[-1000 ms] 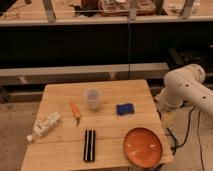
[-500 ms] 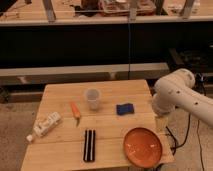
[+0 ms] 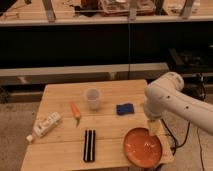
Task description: Push the eraser across the table
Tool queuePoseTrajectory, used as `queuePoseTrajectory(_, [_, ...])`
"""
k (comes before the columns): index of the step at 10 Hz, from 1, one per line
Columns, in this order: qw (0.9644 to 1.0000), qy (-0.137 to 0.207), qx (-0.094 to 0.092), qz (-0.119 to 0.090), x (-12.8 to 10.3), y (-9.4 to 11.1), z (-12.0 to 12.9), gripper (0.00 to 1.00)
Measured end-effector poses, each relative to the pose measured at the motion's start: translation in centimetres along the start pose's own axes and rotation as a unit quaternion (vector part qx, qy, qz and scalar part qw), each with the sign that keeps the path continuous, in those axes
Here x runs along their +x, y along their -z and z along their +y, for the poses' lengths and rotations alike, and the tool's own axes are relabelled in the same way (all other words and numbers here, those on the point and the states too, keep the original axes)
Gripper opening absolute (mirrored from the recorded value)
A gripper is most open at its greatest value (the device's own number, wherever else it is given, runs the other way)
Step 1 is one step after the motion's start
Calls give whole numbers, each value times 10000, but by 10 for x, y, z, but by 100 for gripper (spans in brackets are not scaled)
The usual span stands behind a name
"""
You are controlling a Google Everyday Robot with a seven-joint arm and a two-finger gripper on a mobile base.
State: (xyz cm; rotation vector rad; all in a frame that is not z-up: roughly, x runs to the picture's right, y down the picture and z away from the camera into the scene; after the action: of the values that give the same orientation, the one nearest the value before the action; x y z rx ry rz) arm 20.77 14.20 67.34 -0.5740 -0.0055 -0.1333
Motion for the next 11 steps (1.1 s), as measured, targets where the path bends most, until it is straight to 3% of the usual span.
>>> queuePoseTrajectory(3, [9999, 140, 0, 3, -9, -1, 2, 80])
queuePoseTrajectory(5, [9996, 286, -12, -50, -35, -3, 2, 80])
queuePoseTrajectory(8, [9989, 454, -8, -69, -43, -4, 6, 80])
queuePoseTrajectory(11, [9976, 688, 9, -123, -68, -5, 6, 80])
